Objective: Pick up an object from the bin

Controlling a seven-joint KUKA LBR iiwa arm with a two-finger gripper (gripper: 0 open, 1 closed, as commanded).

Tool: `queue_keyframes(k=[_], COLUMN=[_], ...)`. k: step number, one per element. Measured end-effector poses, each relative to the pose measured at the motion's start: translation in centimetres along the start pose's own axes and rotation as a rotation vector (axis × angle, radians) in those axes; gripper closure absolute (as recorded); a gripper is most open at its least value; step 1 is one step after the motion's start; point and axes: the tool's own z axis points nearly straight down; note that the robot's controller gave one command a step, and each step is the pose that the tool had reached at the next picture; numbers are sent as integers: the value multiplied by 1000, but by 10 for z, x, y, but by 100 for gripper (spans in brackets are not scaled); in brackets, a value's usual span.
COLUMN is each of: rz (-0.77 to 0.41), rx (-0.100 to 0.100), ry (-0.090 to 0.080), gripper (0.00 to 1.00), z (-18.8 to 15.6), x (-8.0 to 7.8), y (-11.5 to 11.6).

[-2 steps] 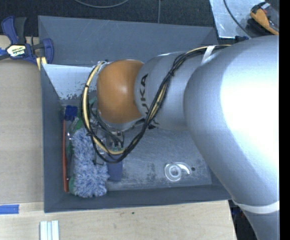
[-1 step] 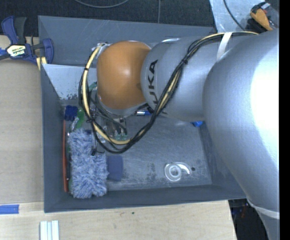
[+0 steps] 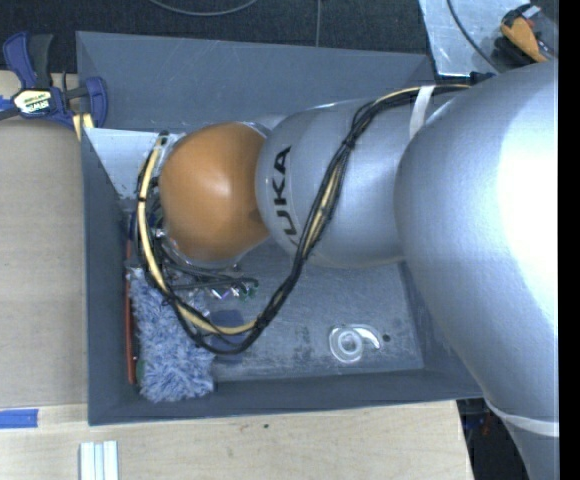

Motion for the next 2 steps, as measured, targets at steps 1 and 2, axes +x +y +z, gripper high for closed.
queue_keyframes(k=[1, 2], rz=[174, -493], rx=[-1, 18], ry=[-3, -26], gripper=[0, 100], z=[28, 24], x=[-2, 4], y=[-19, 8])
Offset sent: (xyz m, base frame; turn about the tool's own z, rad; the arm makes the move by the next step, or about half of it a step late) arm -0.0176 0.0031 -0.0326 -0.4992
